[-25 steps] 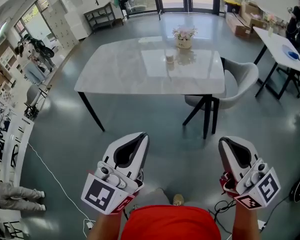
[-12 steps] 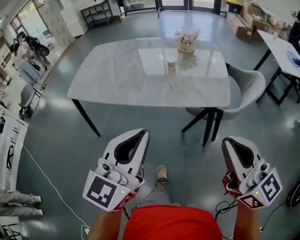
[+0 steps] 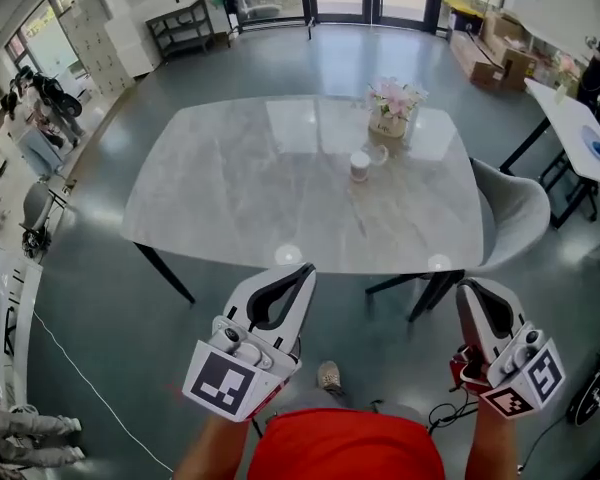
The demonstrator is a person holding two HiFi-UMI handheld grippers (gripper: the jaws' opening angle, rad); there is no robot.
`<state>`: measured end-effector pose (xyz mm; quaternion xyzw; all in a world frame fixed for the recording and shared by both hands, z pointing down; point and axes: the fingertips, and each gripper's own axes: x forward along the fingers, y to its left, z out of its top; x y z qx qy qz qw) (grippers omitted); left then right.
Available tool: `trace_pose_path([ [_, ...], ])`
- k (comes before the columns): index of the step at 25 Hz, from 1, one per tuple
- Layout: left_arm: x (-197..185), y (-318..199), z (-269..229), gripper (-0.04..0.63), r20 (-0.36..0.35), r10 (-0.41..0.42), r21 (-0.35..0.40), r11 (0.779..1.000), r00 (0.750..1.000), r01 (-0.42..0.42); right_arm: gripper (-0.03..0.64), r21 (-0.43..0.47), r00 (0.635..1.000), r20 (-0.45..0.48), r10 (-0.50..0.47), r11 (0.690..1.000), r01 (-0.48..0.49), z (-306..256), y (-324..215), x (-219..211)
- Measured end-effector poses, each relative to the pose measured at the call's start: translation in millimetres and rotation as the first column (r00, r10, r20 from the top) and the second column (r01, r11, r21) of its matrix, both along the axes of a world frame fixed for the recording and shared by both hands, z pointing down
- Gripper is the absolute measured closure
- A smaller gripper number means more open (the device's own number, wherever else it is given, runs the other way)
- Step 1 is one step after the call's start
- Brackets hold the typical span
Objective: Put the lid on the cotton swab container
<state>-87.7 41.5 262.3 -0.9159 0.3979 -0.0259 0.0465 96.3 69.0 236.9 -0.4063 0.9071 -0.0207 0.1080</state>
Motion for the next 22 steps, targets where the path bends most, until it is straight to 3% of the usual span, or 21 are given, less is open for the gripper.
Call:
trace_pose_path([
  [4, -8.2, -48.2, -7.9, 0.588, -0.029, 0.011, 0.045, 0.999, 1.0, -0.01, 0.617, -0.018, 0.999, -0.029, 0.015, 1.0, -0.015, 5.8, -42.5, -10.5],
  [12, -4.7, -107.5, 25.3, 0.588, 0.022, 0.032, -0.066, 0.997, 0.999, -0.03, 0.618, -0.059, 0.997, -0.073, 0.006, 0.998, -0.01, 22.0, -109.3, -11.8],
  [22, 16.7, -197.9, 44.0, 0.588, 0.041, -0.025, -0.049, 0.998, 0.999, 0.027, 0.618, -0.055, 0.99, -0.124, -0.061, 0.997, 0.054, 40.6, -211.2, 5.8],
])
